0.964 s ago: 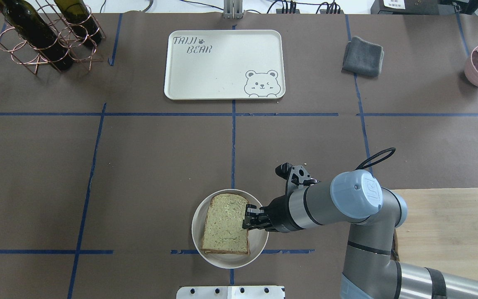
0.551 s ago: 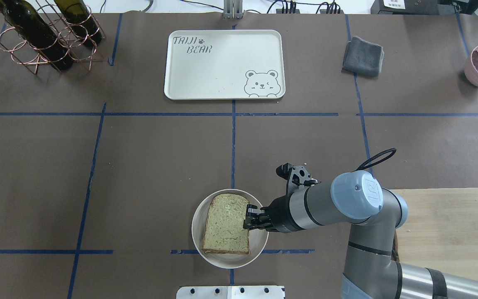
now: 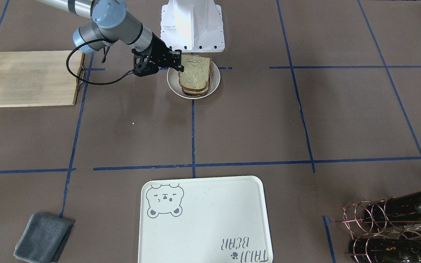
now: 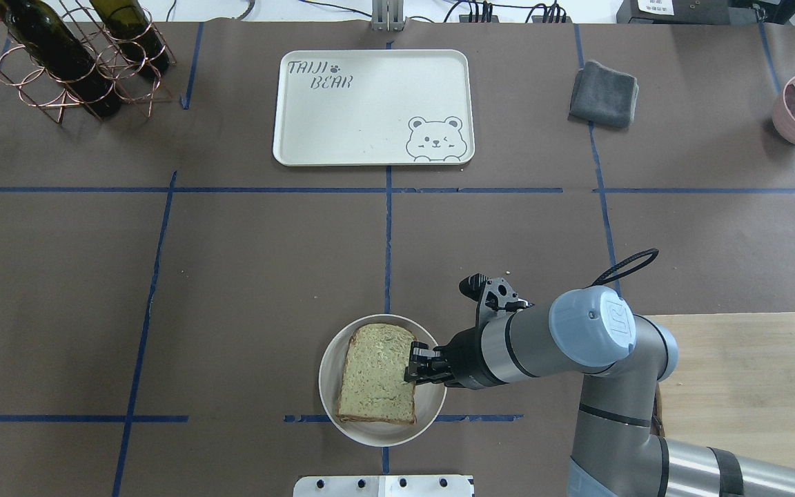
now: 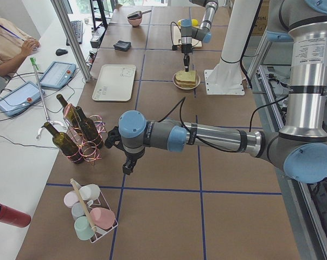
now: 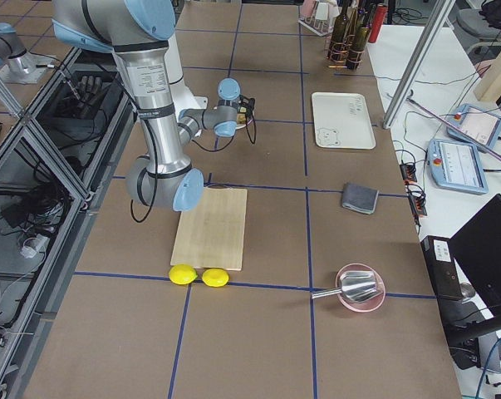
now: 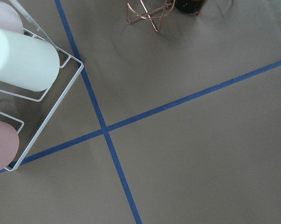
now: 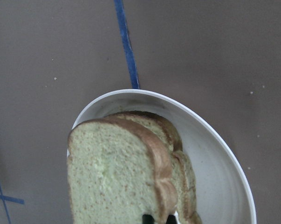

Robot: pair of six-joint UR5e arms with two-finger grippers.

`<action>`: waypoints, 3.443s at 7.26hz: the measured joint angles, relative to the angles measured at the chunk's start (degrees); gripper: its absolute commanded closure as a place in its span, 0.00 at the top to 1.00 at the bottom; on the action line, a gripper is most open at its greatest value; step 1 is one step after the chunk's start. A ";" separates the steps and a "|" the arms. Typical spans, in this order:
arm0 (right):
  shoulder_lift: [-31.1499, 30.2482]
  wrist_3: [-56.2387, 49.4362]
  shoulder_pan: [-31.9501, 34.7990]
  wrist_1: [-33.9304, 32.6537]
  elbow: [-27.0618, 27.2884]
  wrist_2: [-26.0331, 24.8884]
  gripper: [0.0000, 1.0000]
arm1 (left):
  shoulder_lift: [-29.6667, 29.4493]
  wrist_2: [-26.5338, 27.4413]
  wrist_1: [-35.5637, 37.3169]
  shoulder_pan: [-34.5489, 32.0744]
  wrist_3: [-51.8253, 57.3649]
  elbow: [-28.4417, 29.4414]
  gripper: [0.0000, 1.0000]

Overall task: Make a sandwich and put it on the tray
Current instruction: 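Lower the bread slice onto the egg and open the right gripper, then raise the right gripper away while the left arm reaches toward the plate, then grasp the rim of the white plate with the left gripper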

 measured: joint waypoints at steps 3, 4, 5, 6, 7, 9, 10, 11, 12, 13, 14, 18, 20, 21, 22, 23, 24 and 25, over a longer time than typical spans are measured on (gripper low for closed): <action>0.00 0.00 -0.07 -0.09 0.02 -0.37 0.72 | -0.09 0.01 -0.02 0.00 0.00 -0.20 1.00; 0.06 0.01 0.26 -0.10 0.25 -0.24 1.00 | -0.20 0.00 -0.08 0.02 -0.34 -0.22 1.00; -0.05 0.07 1.12 -0.10 0.94 0.09 1.00 | -0.40 -0.04 -0.49 0.28 -2.21 -0.24 1.00; -0.90 0.13 2.85 -0.44 2.29 0.72 1.00 | -0.62 -0.06 -2.55 1.14 -6.31 -0.30 1.00; -2.72 0.14 5.87 -2.72 4.47 2.30 1.00 | -0.71 -0.05 -6.81 3.32 -12.64 -0.45 0.99; -5.48 -1.05 12.94 -13.92 9.97 6.03 1.00 | -0.76 0.01 -16.02 10.58 -29.88 -2.29 0.87; -6.90 -4.16 15.64 -18.34 11.49 6.76 1.00 | -0.81 0.21 -19.81 15.31 -40.40 -4.47 0.87; -9.97 -8.76 17.95 -20.29 12.80 7.08 1.00 | -1.12 0.60 -22.59 20.11 -50.94 -6.88 0.87; -14.27 -13.81 20.01 -20.88 14.43 7.68 1.00 | -2.17 1.31 -24.37 25.01 -60.62 -8.96 0.84; -18.47 -19.16 22.42 -20.95 15.75 9.34 1.00 | -4.15 3.44 -25.21 30.41 -69.91 -10.63 0.81; -21.61 -24.15 24.97 -20.90 16.24 11.26 1.00 | -6.23 7.78 -25.51 36.81 -79.35 -12.44 0.78; -24.74 -32.00 28.55 -20.75 16.15 13.08 1.00 | -16.81 31.03 -19.40 62.73 -102.17 -16.06 0.51; -24.52 -32.13 28.54 -20.74 16.07 13.07 1.00 | -21.70 38.56 -14.54 70.32 -104.67 -12.89 0.41; -24.43 -32.11 28.54 -20.75 15.93 12.99 1.00 | -23.24 40.05 -13.82 72.35 -105.87 -11.10 0.41; -24.36 -32.09 28.52 -20.67 15.77 12.95 1.00 | -24.15 40.63 -13.57 73.39 -106.65 -9.79 0.41; -24.32 -32.06 28.52 -20.31 15.56 12.94 1.00 | -24.50 40.86 -13.49 73.86 -106.97 -9.18 0.41; -24.29 -32.03 28.52 -19.84 15.20 12.94 1.00 | -24.62 40.94 -13.46 74.13 -107.08 -8.93 0.41; -24.28 -32.01 28.52 -19.48 14.87 12.93 1.00 | -24.67 40.96 -13.49 74.35 -107.12 -8.78 0.41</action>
